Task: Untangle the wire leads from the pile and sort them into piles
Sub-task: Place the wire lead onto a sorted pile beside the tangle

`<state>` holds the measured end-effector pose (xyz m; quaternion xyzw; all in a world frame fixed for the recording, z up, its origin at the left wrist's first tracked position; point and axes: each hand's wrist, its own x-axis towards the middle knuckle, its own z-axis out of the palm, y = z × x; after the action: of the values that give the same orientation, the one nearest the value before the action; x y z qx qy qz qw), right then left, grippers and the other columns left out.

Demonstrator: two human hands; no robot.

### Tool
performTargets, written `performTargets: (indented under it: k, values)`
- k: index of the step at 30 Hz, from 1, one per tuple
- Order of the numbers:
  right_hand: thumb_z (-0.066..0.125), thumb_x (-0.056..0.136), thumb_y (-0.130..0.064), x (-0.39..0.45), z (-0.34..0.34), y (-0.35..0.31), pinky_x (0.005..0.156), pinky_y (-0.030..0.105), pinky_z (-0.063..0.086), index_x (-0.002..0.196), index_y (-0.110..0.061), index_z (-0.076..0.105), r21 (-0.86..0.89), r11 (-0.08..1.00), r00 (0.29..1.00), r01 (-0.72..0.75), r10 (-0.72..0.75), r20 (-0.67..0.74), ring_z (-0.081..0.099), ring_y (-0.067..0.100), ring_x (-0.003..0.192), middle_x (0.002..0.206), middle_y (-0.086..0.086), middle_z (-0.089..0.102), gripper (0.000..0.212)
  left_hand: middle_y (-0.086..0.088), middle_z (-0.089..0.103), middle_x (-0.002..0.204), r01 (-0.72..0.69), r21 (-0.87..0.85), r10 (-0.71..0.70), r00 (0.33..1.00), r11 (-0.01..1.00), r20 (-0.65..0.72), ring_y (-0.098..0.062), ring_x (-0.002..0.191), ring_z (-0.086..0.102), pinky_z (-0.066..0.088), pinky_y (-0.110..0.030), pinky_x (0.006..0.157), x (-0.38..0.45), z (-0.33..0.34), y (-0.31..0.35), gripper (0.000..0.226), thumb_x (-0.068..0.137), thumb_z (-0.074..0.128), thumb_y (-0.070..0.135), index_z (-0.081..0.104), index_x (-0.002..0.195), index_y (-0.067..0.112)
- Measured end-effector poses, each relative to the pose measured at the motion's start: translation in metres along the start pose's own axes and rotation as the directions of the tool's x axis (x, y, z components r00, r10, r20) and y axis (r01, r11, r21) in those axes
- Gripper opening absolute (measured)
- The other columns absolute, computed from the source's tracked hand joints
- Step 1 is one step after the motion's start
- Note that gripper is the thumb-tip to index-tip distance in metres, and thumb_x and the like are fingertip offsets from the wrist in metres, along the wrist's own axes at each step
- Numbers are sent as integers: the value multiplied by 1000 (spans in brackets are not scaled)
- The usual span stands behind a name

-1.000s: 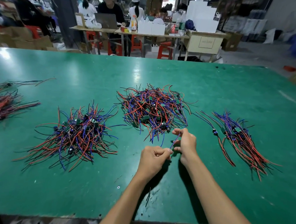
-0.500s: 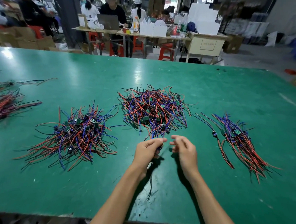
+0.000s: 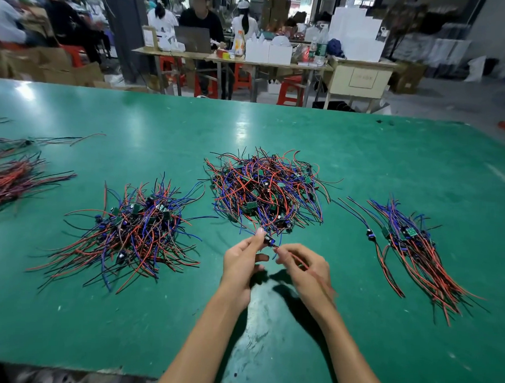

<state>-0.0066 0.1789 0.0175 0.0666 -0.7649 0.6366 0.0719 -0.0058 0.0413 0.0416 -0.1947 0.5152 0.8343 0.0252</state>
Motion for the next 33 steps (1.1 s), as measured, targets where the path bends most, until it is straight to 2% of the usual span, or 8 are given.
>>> performTargets:
  k: [5,12,18,23,26,28,30,33]
  values:
    - [73,83,-42,2,-2,0,58,25,47,72,-18,78,180,982,982,-51,82,-170,61,7,59,66,3,72,27,1,79,93,-77,65,78,997,995,-14,-6,55,52,40,-19,56,-6,4,-12,21,91,72,32,72,94,12]
    - [73,92,-25,6,-5,6,52,16,40,64,-14,73,284,956,958,-74,147,-245,51,3,52,61,0,68,30,-5,79,82,-243,137,244,970,960,12,-3,56,58,44,-13,54,-12,4,-24,17,88,77,23,76,91,7]
    - [68,96,-25,6,-6,10,54,13,39,73,-10,69,264,963,973,-60,116,-201,50,0,54,62,-5,65,28,-7,77,77,-307,186,308,951,933,23,-6,59,59,47,-17,59,-17,-2,-33,17,85,80,24,77,75,11]
    - [63,99,-32,8,-6,14,54,16,37,70,-11,65,245,968,975,-63,113,-193,43,3,53,59,-8,59,36,-5,77,83,-362,226,334,930,904,151,-9,69,65,52,-20,65,-21,-7,-37,10,80,85,16,76,84,13]
    - [61,96,-41,9,-8,15,49,15,35,69,-14,68,309,947,970,-89,153,-188,39,5,52,59,-4,55,39,-4,72,86,-425,296,355,897,855,264,-20,72,63,58,-38,68,-21,-11,-38,16,82,82,7,75,94,15]
    - [63,91,-46,9,-11,15,52,14,38,68,-20,72,364,923,974,-125,184,-130,44,4,55,62,-5,59,36,-6,75,88,-418,275,366,904,866,221,-22,73,64,59,-45,70,-19,-10,-36,9,90,74,7,75,95,13]
    - [69,92,-46,8,-15,15,55,16,37,67,-22,72,372,917,983,-142,174,-53,45,5,57,63,-6,59,35,-12,77,87,-343,190,313,934,920,172,-20,68,64,59,-39,66,-19,-6,-32,11,98,63,13,73,99,7]
    - [72,84,-48,4,-18,13,54,18,41,67,-16,68,307,941,989,-143,127,73,48,10,56,62,0,60,36,-15,77,82,-207,184,155,953,961,262,-19,62,68,57,-25,60,-19,-6,-24,30,102,54,27,75,102,4]
